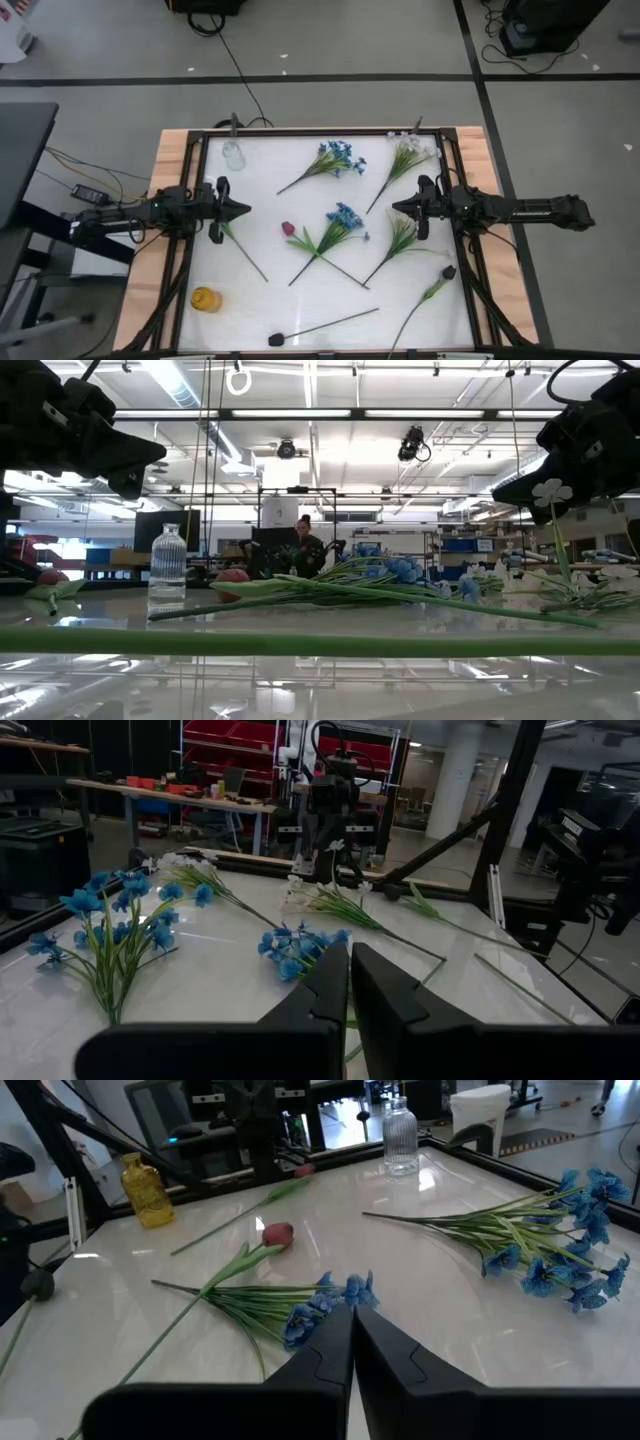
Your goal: Sort flowers into vase by color
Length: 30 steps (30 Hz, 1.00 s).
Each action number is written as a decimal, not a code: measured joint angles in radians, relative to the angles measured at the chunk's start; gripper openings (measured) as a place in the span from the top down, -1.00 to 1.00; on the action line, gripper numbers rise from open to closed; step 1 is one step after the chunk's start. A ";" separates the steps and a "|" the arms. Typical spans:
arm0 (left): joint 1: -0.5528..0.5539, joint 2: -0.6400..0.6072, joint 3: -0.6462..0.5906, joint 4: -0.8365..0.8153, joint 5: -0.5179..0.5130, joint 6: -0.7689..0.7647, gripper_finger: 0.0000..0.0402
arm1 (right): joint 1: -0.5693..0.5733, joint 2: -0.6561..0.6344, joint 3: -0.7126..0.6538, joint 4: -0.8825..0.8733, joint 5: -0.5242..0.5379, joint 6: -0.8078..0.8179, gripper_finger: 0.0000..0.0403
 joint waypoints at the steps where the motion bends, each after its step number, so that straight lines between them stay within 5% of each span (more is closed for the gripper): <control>1: 0.000 0.000 0.000 0.000 0.000 0.000 0.88 | 0.000 0.000 0.000 0.000 0.000 0.000 0.89; 23: 0.000 0.000 0.000 0.011 0.000 0.002 0.88 | 0.000 0.000 0.000 0.000 0.000 0.000 0.89; 30: -0.001 0.000 0.000 0.038 -0.072 -0.303 0.88 | 0.000 0.000 0.000 0.000 0.001 -0.006 0.89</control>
